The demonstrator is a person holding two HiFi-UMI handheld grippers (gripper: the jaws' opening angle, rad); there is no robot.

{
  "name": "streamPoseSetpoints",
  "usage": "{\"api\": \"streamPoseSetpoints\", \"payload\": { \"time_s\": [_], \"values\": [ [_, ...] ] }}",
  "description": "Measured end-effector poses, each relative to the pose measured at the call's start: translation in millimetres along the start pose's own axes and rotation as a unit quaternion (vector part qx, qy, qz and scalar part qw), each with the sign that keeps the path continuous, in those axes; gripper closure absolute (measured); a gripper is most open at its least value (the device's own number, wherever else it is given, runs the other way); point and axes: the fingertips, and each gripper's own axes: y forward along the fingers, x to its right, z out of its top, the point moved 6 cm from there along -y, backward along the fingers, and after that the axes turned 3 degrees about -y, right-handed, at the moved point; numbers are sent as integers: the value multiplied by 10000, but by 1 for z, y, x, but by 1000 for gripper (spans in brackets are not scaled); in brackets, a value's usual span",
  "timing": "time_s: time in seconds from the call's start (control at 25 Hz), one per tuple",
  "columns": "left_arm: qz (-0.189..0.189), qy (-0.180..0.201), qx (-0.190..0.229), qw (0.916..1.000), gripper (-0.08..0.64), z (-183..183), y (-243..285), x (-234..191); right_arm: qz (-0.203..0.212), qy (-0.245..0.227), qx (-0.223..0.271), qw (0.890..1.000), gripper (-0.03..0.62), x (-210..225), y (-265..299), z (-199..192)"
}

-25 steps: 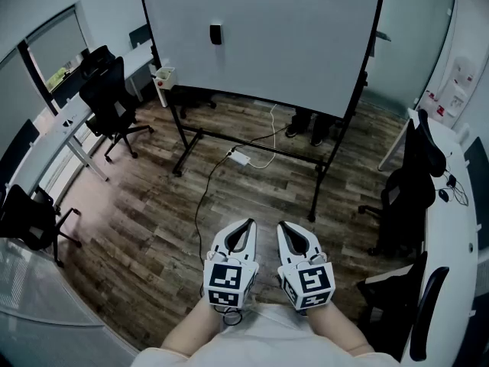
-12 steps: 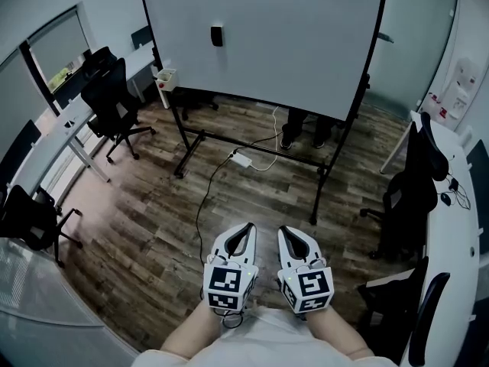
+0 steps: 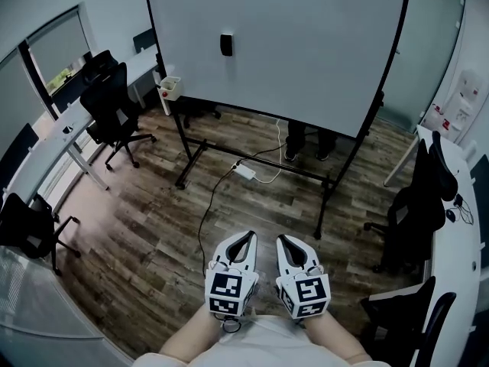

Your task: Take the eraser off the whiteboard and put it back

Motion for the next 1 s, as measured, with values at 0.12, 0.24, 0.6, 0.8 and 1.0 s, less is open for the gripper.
{"api": "streamPoseSetpoints", "payload": {
  "time_s": [0.12,0.24,0.6,0.8,1.0],
  "values": [
    [-22,10,40,10000,543,10,14,-42,-16,17,0,10000,565,-11,42,8],
    [-102,99,71,9999,543,22,29,-86,-109,37,19,9999,565,-21,87,18],
    [-477,169,149,9986,543,58,75,-229,-587,86,176,9981,565,-52,225,62],
    [-507,28,103,9987,543,64,101,-288,-783,159,154,9967,565,-55,280,72],
    [-548,-196,60,9983,543,60,131,-320,-868,153,13,9961,565,-43,323,71]
  ]
}}
